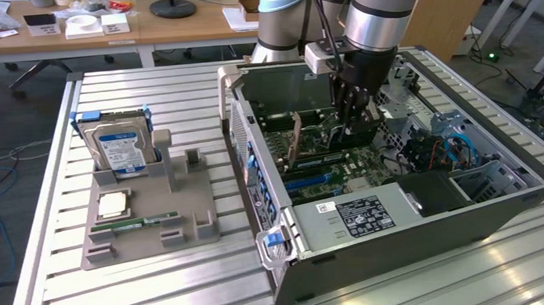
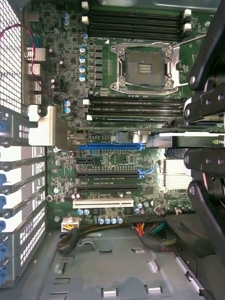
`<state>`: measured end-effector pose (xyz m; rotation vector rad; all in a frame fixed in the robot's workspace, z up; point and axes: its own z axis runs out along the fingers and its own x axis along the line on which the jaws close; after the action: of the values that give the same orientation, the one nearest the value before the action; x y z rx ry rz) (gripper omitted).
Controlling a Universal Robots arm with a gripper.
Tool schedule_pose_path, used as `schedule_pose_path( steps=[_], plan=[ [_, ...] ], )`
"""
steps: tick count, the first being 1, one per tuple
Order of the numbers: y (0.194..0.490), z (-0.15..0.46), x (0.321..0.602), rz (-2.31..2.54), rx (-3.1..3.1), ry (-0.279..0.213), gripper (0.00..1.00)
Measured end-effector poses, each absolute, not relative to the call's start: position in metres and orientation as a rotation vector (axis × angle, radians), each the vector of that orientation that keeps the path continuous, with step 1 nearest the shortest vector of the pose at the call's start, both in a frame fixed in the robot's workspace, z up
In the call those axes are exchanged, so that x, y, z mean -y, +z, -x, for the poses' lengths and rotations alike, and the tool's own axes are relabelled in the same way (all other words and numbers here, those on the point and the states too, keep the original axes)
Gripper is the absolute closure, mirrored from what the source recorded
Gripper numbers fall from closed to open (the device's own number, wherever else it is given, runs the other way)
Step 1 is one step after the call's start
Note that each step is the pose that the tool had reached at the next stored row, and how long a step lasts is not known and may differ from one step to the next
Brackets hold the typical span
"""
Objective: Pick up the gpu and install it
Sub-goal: 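Insert the gpu into the slot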
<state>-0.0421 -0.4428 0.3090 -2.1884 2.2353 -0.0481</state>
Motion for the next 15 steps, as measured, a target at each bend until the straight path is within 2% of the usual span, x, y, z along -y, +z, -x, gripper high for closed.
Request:
schedule_pose_path(
  steps=[15],
  plan=[
    [0.3018, 0.0454, 0.4429, 2.189, -2.236, -0.049, 0.74]
  ],
)
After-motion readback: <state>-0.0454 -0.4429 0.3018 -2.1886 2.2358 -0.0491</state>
